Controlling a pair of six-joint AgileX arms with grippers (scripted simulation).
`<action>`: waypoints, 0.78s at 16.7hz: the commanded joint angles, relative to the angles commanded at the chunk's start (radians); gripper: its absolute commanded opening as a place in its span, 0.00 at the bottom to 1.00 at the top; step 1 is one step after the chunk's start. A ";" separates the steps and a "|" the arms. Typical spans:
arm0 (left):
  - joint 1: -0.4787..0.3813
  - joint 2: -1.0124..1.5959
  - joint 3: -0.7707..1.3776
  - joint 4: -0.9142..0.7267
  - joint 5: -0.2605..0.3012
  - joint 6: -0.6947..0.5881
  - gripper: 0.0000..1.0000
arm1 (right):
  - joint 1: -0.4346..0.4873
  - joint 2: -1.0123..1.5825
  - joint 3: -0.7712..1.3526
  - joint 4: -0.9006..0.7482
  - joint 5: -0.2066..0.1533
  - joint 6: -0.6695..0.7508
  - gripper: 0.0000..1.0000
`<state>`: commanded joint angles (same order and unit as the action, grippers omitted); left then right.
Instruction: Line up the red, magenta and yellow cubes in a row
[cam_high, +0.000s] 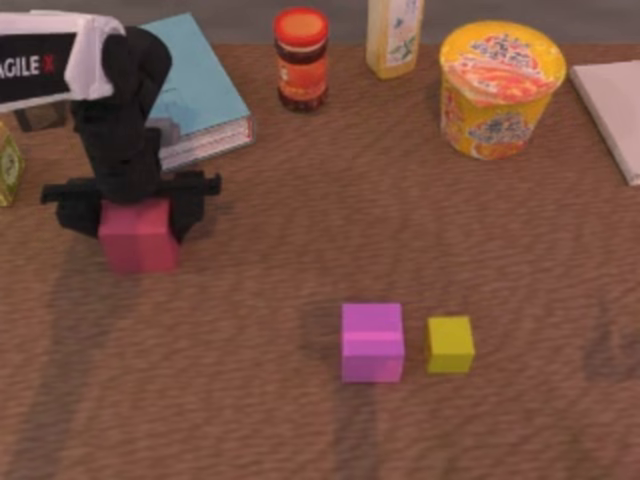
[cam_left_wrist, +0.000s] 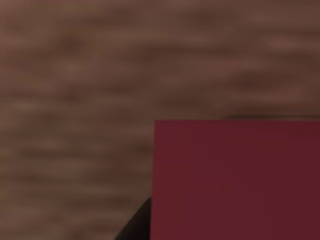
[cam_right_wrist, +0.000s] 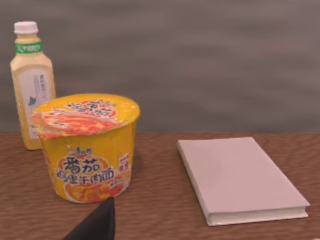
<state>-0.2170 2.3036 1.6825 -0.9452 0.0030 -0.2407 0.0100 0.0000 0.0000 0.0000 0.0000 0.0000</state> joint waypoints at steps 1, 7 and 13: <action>0.000 -0.001 0.003 -0.003 0.000 0.000 0.00 | 0.000 0.000 0.000 0.000 0.000 0.000 1.00; 0.014 -0.055 0.125 -0.190 -0.001 -0.002 0.00 | 0.000 0.000 0.000 0.000 0.000 0.000 1.00; 0.013 -0.073 0.156 -0.232 -0.001 0.000 0.00 | 0.000 0.000 0.000 0.000 0.000 0.000 1.00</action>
<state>-0.2037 2.2309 1.8383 -1.1769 0.0018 -0.2411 0.0100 0.0000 0.0000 0.0000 0.0000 0.0000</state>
